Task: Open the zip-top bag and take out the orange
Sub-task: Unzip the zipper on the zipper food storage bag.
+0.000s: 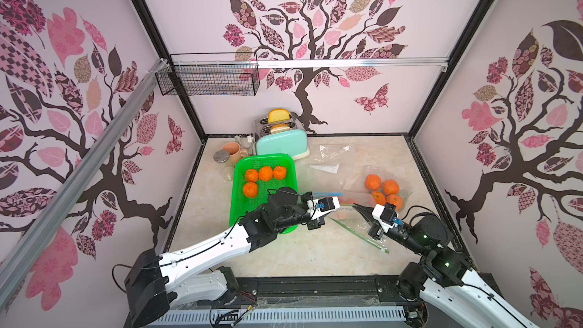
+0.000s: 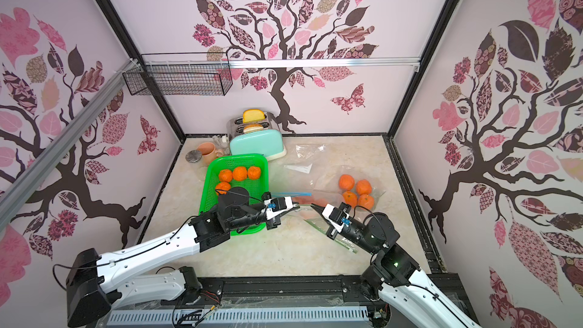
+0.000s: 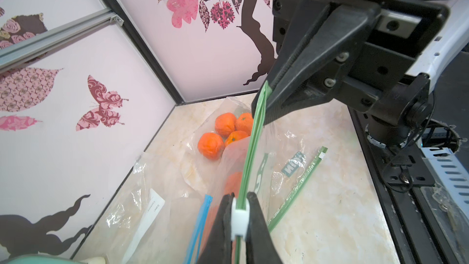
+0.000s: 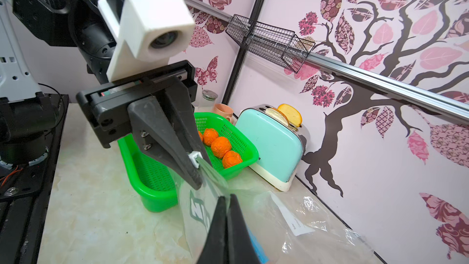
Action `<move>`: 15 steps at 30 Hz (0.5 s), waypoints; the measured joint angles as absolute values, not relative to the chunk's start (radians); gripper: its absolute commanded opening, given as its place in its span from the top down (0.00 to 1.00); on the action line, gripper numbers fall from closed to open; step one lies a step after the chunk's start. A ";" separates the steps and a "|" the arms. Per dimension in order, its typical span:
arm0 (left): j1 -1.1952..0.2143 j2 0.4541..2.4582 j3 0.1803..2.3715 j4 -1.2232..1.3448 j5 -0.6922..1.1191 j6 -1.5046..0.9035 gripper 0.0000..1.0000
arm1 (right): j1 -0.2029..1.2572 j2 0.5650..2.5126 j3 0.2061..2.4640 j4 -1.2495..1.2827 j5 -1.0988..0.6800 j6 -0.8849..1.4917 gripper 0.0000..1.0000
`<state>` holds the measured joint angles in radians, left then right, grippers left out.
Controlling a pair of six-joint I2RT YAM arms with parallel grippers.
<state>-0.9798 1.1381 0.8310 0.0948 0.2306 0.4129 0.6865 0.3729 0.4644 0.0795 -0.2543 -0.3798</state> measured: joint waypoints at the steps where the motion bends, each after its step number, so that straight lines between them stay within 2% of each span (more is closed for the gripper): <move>1: -0.980 1.131 0.831 0.086 0.223 0.404 0.99 | 0.686 0.370 0.464 0.080 -0.253 -0.378 1.00; 15: -1.003 0.993 0.809 -0.111 0.009 0.169 0.99 | 0.687 0.287 0.443 0.050 -0.213 -0.358 1.00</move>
